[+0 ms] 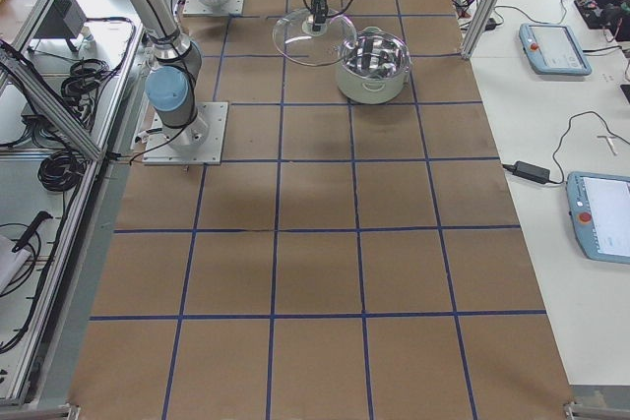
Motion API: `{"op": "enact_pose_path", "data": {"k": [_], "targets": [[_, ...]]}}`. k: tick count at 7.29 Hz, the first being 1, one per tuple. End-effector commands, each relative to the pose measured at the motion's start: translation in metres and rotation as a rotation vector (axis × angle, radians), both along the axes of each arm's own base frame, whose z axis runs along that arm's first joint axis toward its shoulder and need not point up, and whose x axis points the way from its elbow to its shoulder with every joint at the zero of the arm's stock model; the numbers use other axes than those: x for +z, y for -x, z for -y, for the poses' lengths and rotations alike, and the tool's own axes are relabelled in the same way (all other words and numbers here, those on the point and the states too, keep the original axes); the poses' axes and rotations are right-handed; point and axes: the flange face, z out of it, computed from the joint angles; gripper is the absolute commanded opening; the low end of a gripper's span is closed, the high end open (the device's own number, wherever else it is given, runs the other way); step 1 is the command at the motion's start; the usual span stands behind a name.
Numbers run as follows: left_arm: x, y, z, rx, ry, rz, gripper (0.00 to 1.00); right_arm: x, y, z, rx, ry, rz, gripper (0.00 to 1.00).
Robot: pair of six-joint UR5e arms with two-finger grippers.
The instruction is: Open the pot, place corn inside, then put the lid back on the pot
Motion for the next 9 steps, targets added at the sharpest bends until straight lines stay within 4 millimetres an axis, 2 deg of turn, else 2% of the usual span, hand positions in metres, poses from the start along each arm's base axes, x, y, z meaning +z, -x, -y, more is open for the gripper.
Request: {"op": "enact_pose_path", "data": {"k": [1, 2, 4, 5, 7, 8, 9], "targets": [[0.045, 0.091, 0.029, -0.007, 0.044, -0.006, 0.15, 0.0, 0.0, 0.0, 0.0, 0.0, 0.0, 0.38], [0.058, 0.131, 0.045, -0.051, 0.041, -0.012, 0.16, -0.001, 0.001, 0.001, 0.003, -0.003, 0.001, 0.38], [0.062, 0.211, 0.08, -0.072, 0.056, -0.038, 0.16, -0.001, 0.001, 0.001, 0.005, -0.003, 0.001, 0.38], [0.069, 0.237, 0.092, -0.087, 0.075, -0.047, 0.16, -0.001, 0.001, 0.001, 0.005, -0.003, 0.001, 0.38], [0.074, 0.283, 0.104, -0.094, 0.095, -0.059, 0.16, -0.001, 0.001, 0.001, 0.005, -0.003, 0.001, 0.38], [0.087, 0.296, 0.105, -0.106, 0.1, -0.058, 0.16, -0.001, 0.002, 0.001, 0.006, -0.003, 0.0, 0.39], [0.075, 0.309, 0.111, -0.118, 0.097, -0.052, 0.17, -0.001, 0.002, 0.001, 0.006, -0.003, 0.0, 0.39]]}}
